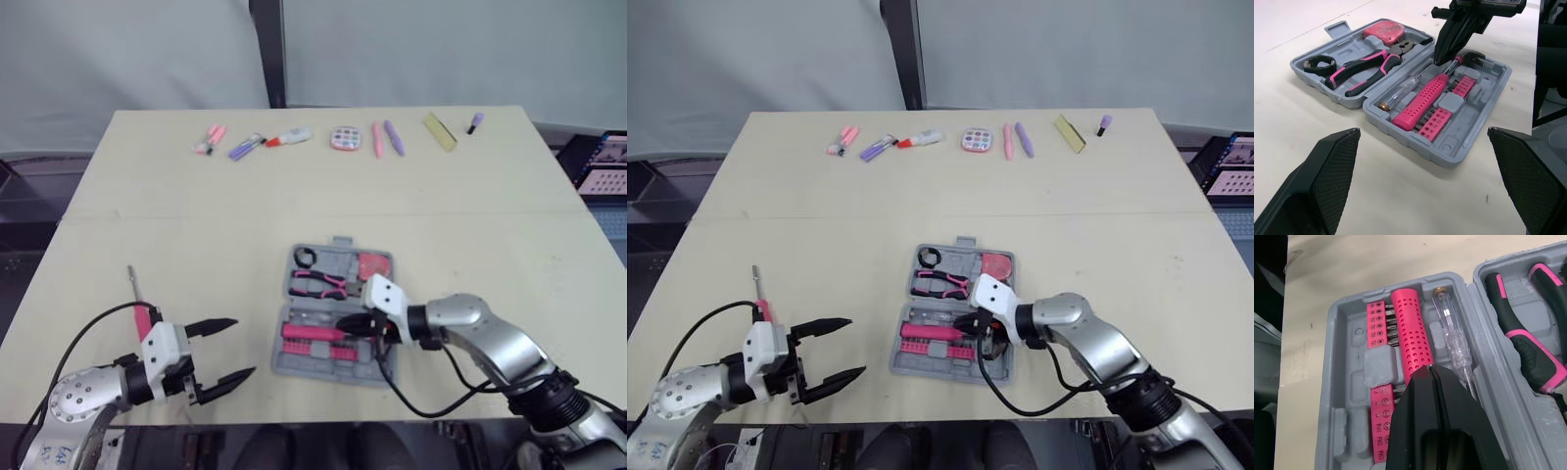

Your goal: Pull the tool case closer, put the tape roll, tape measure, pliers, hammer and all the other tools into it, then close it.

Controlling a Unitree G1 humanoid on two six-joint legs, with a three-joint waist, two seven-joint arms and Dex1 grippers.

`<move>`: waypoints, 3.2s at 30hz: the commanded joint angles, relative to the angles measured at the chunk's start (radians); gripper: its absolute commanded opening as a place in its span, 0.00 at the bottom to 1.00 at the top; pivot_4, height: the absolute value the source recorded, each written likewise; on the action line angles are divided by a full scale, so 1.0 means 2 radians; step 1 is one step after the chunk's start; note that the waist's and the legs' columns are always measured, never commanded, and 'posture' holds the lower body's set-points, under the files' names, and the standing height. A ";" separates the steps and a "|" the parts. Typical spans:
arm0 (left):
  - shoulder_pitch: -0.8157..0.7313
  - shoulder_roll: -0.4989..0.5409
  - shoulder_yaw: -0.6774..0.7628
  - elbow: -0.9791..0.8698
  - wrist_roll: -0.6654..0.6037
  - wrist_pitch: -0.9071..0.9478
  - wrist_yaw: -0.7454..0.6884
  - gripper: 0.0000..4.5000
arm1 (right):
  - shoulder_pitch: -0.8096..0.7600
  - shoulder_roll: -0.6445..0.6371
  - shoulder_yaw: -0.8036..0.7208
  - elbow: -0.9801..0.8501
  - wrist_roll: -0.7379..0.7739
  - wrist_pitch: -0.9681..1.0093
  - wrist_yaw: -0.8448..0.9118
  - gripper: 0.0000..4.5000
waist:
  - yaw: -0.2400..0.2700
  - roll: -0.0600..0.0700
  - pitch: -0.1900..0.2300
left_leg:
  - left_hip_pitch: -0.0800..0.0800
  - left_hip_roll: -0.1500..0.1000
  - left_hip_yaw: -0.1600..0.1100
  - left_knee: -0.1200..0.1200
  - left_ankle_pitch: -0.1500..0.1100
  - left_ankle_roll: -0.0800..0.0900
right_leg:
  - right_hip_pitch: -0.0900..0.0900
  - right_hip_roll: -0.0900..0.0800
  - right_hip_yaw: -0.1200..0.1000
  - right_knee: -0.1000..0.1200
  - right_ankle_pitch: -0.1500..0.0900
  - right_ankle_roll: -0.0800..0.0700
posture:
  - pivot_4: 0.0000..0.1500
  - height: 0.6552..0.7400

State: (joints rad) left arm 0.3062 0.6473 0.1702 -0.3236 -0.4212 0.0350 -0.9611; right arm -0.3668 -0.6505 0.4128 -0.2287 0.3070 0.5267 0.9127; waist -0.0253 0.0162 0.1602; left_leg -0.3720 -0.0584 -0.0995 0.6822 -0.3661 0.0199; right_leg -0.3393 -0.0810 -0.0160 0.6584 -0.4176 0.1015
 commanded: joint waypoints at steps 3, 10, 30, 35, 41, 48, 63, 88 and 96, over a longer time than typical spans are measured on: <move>0.005 0.001 -0.005 -0.016 0.004 -0.007 -0.001 1.00 | 0.000 0.010 0.000 -0.003 -0.011 -0.009 0.020 0.01 | 0.000 0.000 0.000 | 0.000 0.000 0.000 0.000 0.000 0.000 | 0.000 0.000 0.000 0.000 0.000 0.000 | 1.00 0.69; 0.005 0.002 -0.006 -0.016 0.004 -0.007 0.000 1.00 | 0.002 0.019 0.002 0.013 -0.028 -0.014 0.029 0.01 | 0.000 0.000 0.000 | 0.000 0.000 0.000 0.000 0.000 0.000 | 0.000 0.000 0.000 0.000 0.000 0.000 | 1.00 0.69; 0.015 0.004 -0.004 -0.032 0.002 -0.001 0.005 1.00 | 0.014 0.024 0.012 0.037 -0.056 -0.006 0.035 0.01 | 0.000 0.000 0.000 | 0.000 0.000 0.000 0.000 0.000 0.000 | 0.000 0.000 0.000 0.000 0.000 0.000 | 1.00 0.69; 0.016 0.005 -0.003 -0.034 0.001 0.002 0.007 1.00 | 0.020 0.021 0.016 0.034 -0.059 0.000 0.036 0.01 | 0.000 -0.001 0.000 | 0.001 0.000 0.000 0.000 0.000 0.000 | 0.000 0.000 0.000 0.000 0.000 0.000 | 1.00 0.69; 0.016 0.004 -0.003 -0.038 0.001 0.007 0.009 1.00 | 0.027 0.017 0.023 0.036 -0.068 0.003 0.036 0.01 | 0.000 -0.001 -0.001 | 0.001 0.000 0.000 0.000 0.000 0.000 | 0.000 0.000 0.000 0.000 0.000 0.000 | 1.00 0.69; 0.015 0.005 -0.003 -0.040 0.000 0.012 0.010 1.00 | 0.035 0.017 0.027 0.042 -0.075 0.016 0.033 0.01 | 0.000 -0.001 -0.001 | 0.001 0.000 0.000 0.000 0.000 0.000 | 0.000 0.000 0.000 0.000 0.000 0.000 | 1.00 0.69; 0.013 0.002 -0.004 -0.040 0.000 0.013 0.013 1.00 | 0.034 0.025 0.035 0.040 -0.075 0.077 0.025 0.01 | 0.000 -0.001 -0.002 | 0.002 0.000 0.000 0.000 0.000 0.000 | 0.000 0.000 0.000 0.000 0.000 0.000 | 1.00 0.69; 0.017 0.002 -0.004 -0.050 -0.002 0.020 0.018 1.00 | 0.053 0.042 0.038 0.059 -0.080 0.115 -0.007 0.01 | 0.000 -0.006 -0.011 | 0.004 0.000 -0.002 -0.001 0.000 -0.001 | 0.002 0.000 0.000 0.000 0.000 0.000 | 1.00 0.69; 0.016 0.000 -0.005 -0.049 -0.002 0.019 0.019 1.00 | 0.058 0.043 0.039 0.060 -0.080 0.116 -0.011 0.01 | 0.001 -0.006 -0.011 | 0.010 0.000 -0.002 -0.004 -0.001 -0.001 | 0.011 0.001 0.000 -0.007 0.000 0.000 | 1.00 0.69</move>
State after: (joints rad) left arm 0.3332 0.6480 0.1574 -0.3864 -0.4214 0.0798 -0.9245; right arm -0.3118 -0.5503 0.4233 -0.1986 0.1901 0.6863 0.9097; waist -0.0240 0.0040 0.1383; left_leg -0.3521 -0.0580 -0.1036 0.6736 -0.3672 0.0184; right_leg -0.3178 -0.0800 -0.0153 0.6438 -0.4181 0.1006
